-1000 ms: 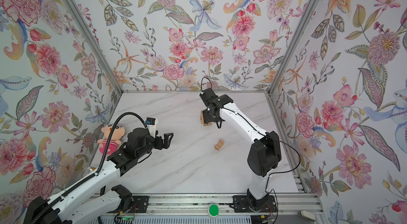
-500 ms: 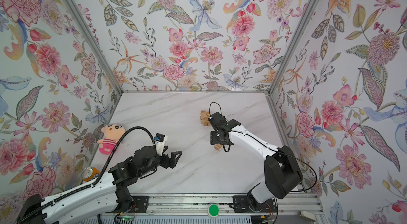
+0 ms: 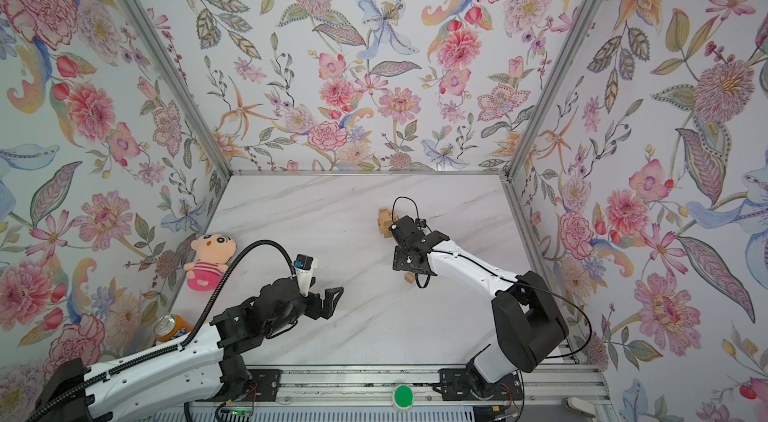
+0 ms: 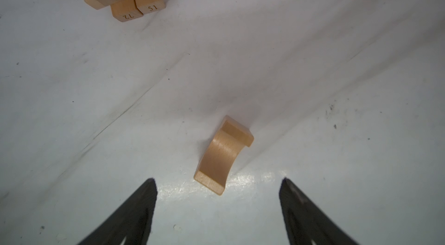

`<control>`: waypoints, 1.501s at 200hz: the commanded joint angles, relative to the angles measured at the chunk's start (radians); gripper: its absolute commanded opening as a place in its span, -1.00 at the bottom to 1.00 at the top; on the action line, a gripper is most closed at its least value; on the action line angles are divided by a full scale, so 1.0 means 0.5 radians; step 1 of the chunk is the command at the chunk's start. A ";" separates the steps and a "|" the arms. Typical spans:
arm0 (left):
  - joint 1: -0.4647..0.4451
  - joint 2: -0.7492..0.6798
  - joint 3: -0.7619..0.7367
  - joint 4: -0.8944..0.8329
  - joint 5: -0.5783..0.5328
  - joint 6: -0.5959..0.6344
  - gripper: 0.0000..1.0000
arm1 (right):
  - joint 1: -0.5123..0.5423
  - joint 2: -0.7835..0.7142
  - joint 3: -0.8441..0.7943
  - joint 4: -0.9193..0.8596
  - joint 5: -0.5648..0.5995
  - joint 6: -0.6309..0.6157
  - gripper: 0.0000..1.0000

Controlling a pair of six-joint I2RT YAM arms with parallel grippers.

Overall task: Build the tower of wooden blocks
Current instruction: 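Move the open right gripper over the second wooden arch block, then lower the open right gripper around the second arch block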

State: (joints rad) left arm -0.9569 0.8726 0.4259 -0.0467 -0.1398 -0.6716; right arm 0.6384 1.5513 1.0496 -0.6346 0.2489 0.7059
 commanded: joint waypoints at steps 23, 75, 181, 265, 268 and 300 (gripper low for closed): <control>0.065 0.111 0.076 0.085 0.042 0.139 0.98 | 0.005 0.159 0.000 0.037 0.045 0.103 0.62; 0.251 0.163 0.062 0.141 0.220 0.201 0.99 | 0.005 0.311 0.074 0.039 0.015 0.113 0.57; 0.335 0.225 0.054 0.209 0.338 0.227 0.99 | -0.036 0.170 -0.131 0.038 -0.050 0.109 0.40; 0.338 0.186 0.090 0.150 0.291 0.213 0.99 | -0.071 0.020 -0.188 0.035 -0.119 -0.081 0.33; 0.337 0.183 0.087 0.149 0.287 0.210 0.98 | -0.071 0.023 -0.185 0.036 -0.127 -0.092 0.32; 0.337 0.154 0.071 0.137 0.265 0.175 0.99 | -0.049 0.082 -0.146 0.036 -0.165 -0.128 0.26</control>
State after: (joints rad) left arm -0.7986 0.9695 0.4423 0.0383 0.0185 -0.5797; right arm 0.6064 1.5745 0.9562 -0.6071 0.1864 0.6785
